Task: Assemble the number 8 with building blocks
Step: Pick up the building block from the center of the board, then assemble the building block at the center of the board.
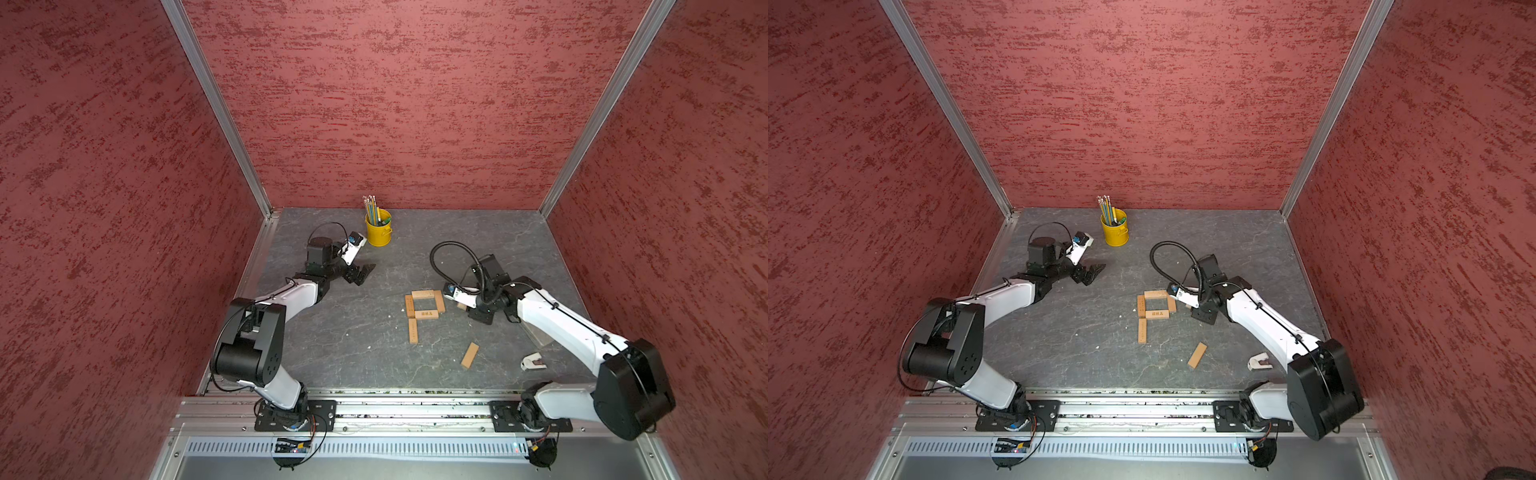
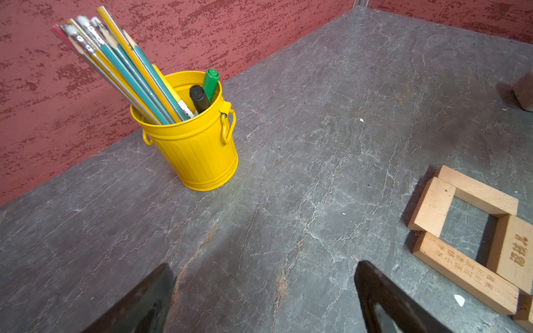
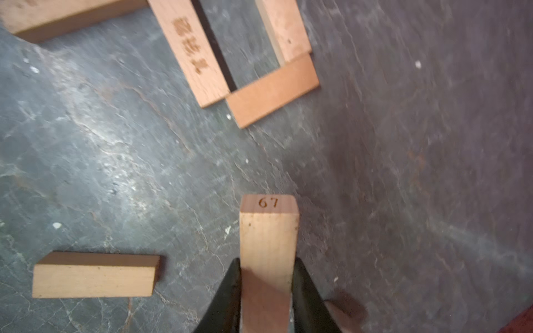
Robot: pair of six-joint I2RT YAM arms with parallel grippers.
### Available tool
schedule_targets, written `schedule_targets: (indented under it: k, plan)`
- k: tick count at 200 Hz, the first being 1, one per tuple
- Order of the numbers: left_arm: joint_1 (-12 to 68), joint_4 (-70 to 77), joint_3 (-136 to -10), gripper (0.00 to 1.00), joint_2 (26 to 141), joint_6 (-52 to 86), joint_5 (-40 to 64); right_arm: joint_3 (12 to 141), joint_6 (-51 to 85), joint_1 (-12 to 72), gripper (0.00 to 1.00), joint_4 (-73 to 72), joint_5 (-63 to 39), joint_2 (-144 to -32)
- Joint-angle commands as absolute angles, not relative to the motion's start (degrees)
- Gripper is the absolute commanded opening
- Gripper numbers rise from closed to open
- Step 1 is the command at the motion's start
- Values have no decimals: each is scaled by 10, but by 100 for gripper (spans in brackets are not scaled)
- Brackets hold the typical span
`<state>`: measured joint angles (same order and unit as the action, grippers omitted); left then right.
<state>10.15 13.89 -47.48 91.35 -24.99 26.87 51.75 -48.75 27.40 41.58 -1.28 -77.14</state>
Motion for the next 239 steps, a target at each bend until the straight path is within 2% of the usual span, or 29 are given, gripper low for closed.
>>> schedule_targets:
  k: [1, 95, 239]
  plan:
    - [107, 130, -484, 99, 924, -260, 267, 514, -533, 314, 7, 396, 1, -790]
    - [105, 162, -470, 99, 914, -245, 274, 505, -500, 452, 8, 328, -37, -850]
    - [106, 156, -473, 99, 915, -243, 274, 486, -492, 488, 8, 306, -49, -882]
